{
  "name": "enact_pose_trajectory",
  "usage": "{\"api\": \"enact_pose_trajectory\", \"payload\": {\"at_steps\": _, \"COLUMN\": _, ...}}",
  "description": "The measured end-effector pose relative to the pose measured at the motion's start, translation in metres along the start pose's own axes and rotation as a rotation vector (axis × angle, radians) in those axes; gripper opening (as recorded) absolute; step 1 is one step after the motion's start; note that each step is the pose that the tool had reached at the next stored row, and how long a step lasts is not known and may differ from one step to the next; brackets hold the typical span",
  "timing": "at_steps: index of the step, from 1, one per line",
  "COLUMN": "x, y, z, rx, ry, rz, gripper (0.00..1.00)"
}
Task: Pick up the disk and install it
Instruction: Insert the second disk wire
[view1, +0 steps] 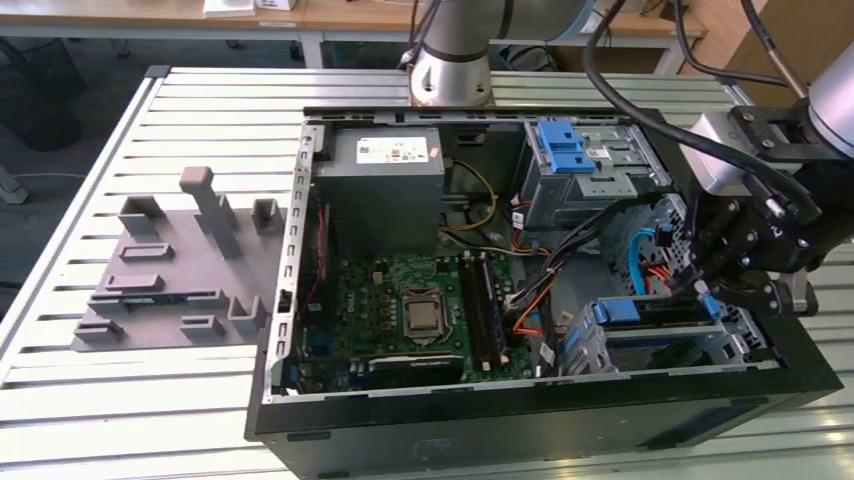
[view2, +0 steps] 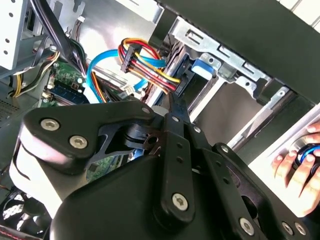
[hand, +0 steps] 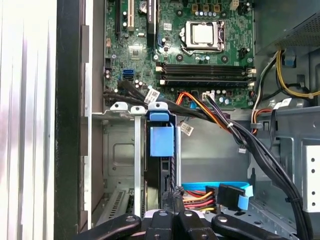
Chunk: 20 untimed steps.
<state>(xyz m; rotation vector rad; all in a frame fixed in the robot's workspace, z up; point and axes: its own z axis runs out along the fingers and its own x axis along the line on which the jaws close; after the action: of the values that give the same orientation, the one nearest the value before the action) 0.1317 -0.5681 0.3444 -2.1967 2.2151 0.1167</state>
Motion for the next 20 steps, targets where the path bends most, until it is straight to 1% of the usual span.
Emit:
{"api": "enact_pose_trajectory", "payload": {"at_steps": 6, "x": -0.0007, "y": 0.0054, "z": -0.0107, "rx": 0.003, "ry": -0.0003, "rz": 0.0, "gripper": 0.11}}
{"api": "enact_pose_trajectory", "payload": {"at_steps": 13, "x": -0.0019, "y": 0.0148, "z": -0.0195, "rx": 0.0082, "ry": -0.0004, "rz": -0.001, "gripper": 0.11}}
{"api": "enact_pose_trajectory", "payload": {"at_steps": 17, "x": -0.0052, "y": 0.0182, "z": -0.0224, "rx": 0.0104, "ry": -0.0004, "rz": -0.001, "gripper": 0.11}}
{"api": "enact_pose_trajectory", "payload": {"at_steps": 20, "x": -0.0093, "y": 0.0199, "z": -0.0246, "rx": 0.0113, "ry": -0.0005, "rz": -0.001, "gripper": 0.11}}
